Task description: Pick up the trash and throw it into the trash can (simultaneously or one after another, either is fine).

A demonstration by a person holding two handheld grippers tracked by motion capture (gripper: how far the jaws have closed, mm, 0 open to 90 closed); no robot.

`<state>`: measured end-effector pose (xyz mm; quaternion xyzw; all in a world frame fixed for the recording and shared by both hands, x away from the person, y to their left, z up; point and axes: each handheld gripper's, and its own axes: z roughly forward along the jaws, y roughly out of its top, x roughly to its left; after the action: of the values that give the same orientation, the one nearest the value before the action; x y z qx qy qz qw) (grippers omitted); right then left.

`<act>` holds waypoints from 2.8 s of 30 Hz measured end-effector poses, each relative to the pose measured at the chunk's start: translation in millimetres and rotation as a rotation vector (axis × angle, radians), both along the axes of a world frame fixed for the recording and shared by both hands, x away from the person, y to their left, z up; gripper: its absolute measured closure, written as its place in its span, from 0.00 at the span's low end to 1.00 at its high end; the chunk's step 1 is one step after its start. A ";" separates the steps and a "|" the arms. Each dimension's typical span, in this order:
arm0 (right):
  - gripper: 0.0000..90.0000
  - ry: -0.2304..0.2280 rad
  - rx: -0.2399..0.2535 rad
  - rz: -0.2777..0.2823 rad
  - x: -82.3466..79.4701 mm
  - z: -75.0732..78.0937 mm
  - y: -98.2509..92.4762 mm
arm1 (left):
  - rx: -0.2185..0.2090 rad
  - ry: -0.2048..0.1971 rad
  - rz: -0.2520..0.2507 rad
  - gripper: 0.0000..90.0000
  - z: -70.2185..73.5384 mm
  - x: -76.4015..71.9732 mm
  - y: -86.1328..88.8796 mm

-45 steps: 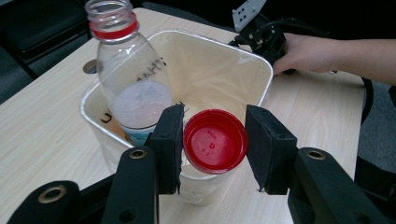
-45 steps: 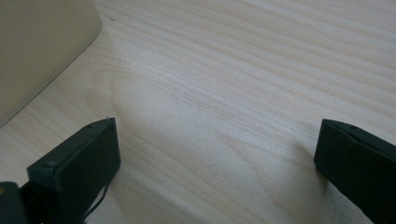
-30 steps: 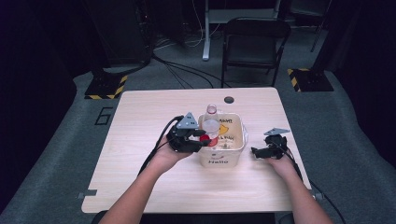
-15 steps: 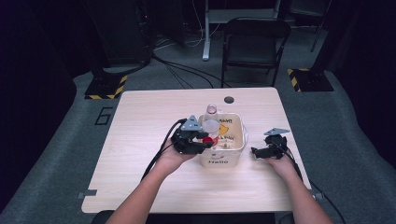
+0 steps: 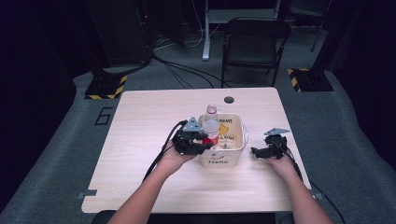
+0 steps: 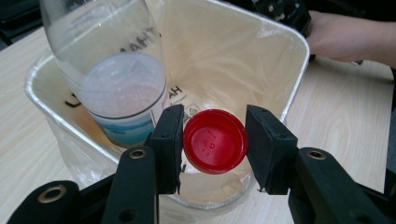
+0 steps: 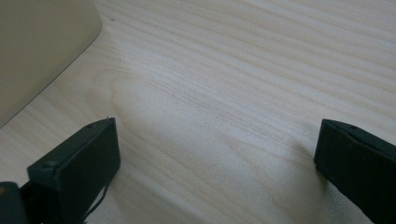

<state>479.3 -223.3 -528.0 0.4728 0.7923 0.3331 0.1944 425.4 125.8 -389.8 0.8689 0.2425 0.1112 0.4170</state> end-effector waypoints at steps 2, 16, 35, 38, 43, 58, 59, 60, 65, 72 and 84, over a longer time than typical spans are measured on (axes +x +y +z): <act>0.00 0.000 -0.001 0.001 0.0 0.0 0.0 | -0.006 0.007 -0.001 0.64 -0.1 0.6 0.4; 0.00 0.000 -0.001 0.002 -0.1 0.0 -0.1 | -0.025 0.006 0.036 0.53 4.8 0.4 9.3; 0.00 -0.005 -0.003 0.008 0.2 -0.2 -0.2 | -0.071 -0.025 0.236 0.50 -1.2 -14.3 108.6; 0.00 -0.005 -0.003 0.008 0.2 -0.2 -0.2 | -0.080 -0.018 0.278 0.49 -8.2 -14.1 124.6; 0.00 -0.005 -0.003 0.007 0.1 -0.2 -0.1 | -0.135 -0.010 0.328 0.46 -24.6 -14.3 133.7; 0.00 -0.006 -0.003 0.007 0.1 -0.2 -0.1 | -0.085 0.062 0.321 0.48 -75.4 -14.0 123.9; 0.00 -0.005 -0.003 0.007 0.1 -0.2 -0.1 | -0.079 0.064 0.320 0.48 -77.5 -14.2 123.7; 0.00 -0.005 -0.003 0.007 0.1 -0.2 -0.1 | -0.077 0.066 0.321 0.48 -79.6 -14.7 123.2; 0.00 -0.005 -0.003 0.007 0.1 -0.2 -0.1 | -0.057 0.073 0.317 0.48 -89.7 -16.0 123.1; 0.00 -0.005 -0.002 0.007 0.1 -0.2 -0.1 | -0.021 0.082 0.321 0.48 -96.9 -14.4 135.2; 0.00 -0.005 -0.003 0.007 0.1 -0.2 -0.1 | 0.041 0.103 0.340 0.46 -107.8 -15.6 163.3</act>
<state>479.4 -223.4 -528.2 0.4690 0.7938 0.3340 0.1960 409.8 289.1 -497.6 0.8282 0.4045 0.1405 0.3616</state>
